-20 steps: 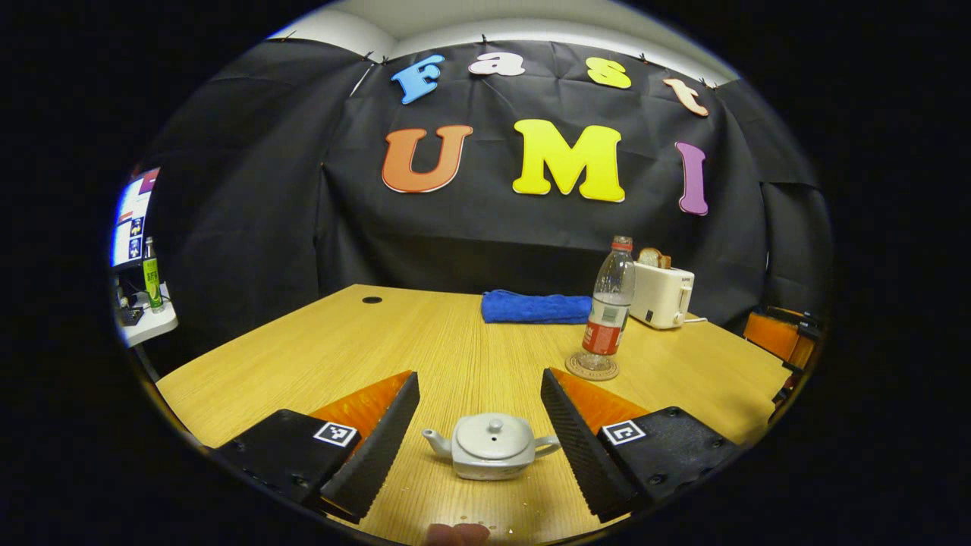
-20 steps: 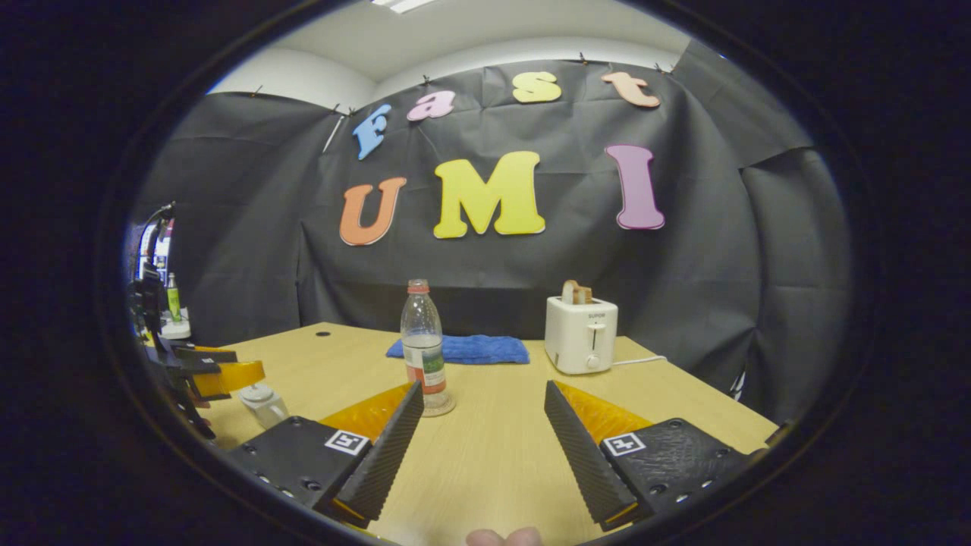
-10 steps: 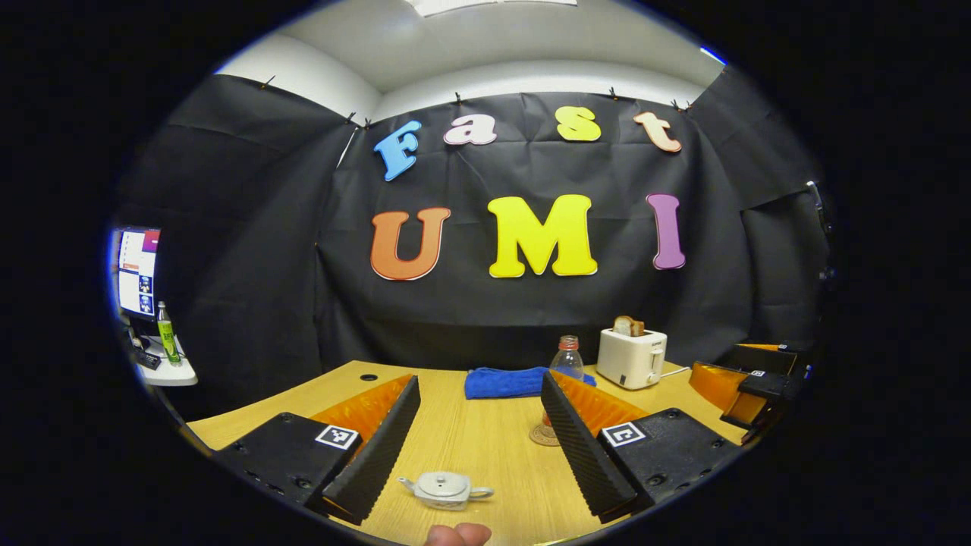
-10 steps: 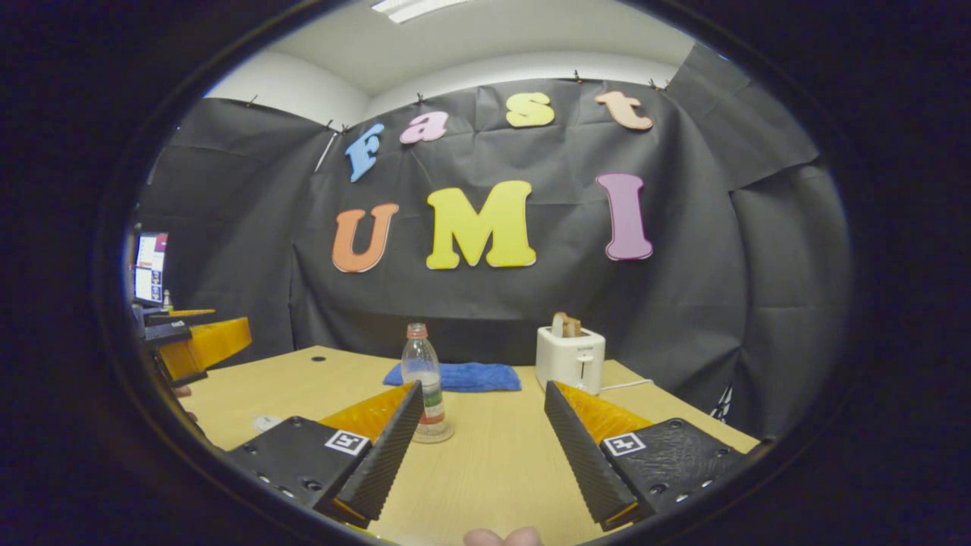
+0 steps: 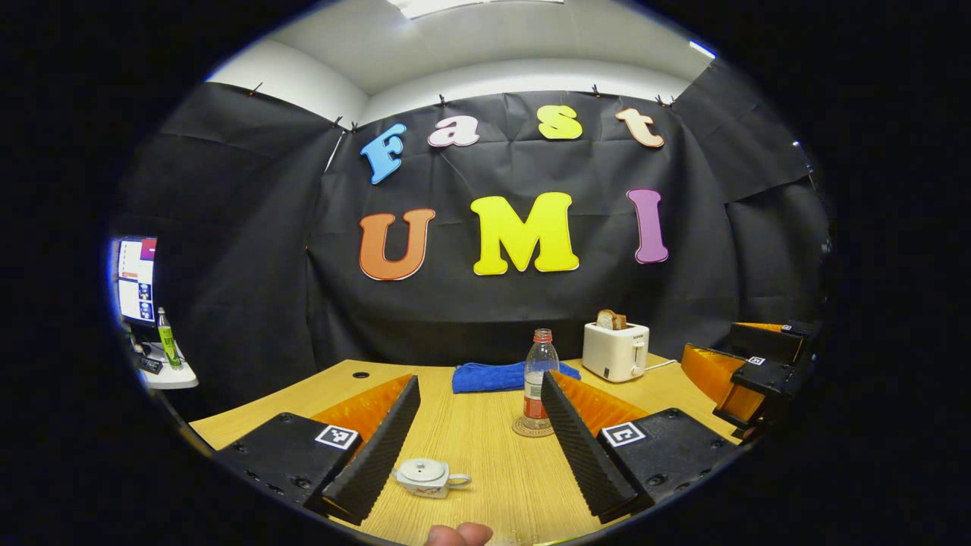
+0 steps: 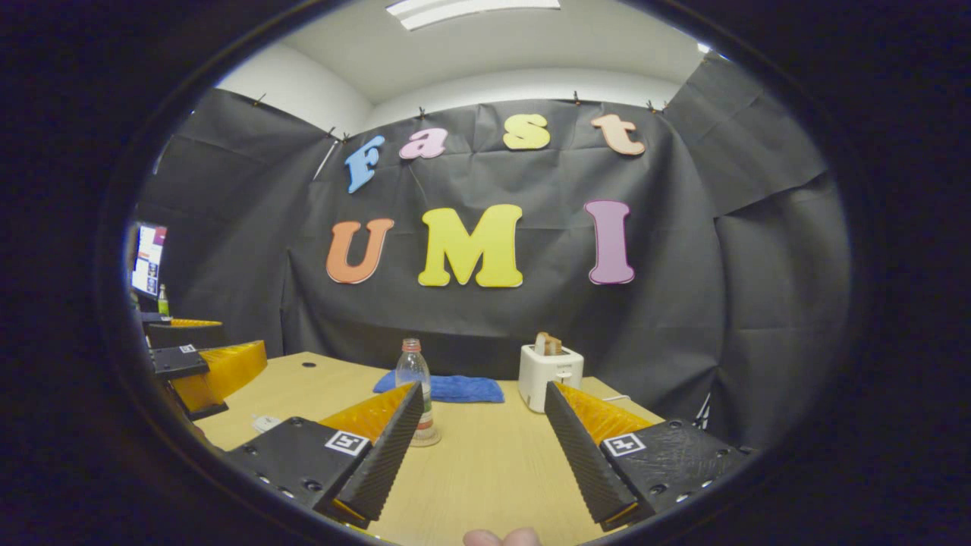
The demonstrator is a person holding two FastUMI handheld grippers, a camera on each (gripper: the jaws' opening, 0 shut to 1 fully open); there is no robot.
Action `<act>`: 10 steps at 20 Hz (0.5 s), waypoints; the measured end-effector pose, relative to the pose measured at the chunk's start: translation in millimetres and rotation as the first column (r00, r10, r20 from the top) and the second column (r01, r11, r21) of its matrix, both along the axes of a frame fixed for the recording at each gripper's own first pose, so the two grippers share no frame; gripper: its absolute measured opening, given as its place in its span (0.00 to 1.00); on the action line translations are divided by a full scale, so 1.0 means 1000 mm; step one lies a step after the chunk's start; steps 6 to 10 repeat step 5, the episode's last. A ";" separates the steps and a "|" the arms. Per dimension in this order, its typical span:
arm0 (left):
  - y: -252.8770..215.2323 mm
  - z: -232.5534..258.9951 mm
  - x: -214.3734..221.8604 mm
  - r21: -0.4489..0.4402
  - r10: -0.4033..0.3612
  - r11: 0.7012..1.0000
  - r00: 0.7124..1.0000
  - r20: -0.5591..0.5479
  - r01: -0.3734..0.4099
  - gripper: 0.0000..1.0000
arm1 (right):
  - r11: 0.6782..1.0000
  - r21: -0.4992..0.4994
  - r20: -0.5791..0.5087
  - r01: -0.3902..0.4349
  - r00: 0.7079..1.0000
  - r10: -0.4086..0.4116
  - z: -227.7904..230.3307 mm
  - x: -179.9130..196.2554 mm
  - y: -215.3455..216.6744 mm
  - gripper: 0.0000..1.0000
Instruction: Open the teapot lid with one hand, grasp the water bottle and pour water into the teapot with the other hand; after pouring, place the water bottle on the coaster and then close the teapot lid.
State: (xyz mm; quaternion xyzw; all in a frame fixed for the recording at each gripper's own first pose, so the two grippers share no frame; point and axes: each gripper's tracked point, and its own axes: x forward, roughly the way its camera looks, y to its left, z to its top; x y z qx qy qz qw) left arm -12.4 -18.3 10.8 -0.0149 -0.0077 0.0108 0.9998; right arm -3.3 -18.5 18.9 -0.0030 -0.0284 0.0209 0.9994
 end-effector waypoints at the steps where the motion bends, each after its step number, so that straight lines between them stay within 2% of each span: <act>1: 0.002 0.000 -0.001 -0.004 0.003 1.000 1.000 0.003 -0.003 1.00 | 1.000 0.000 0.001 0.000 1.000 0.000 0.002 0.000 0.001 0.96; 10: 0.008 -0.002 0.000 -0.012 0.006 1.000 1.000 -0.002 -0.006 1.00 | 1.000 -0.006 -0.017 -0.003 1.000 0.003 -0.003 0.001 0.007 0.96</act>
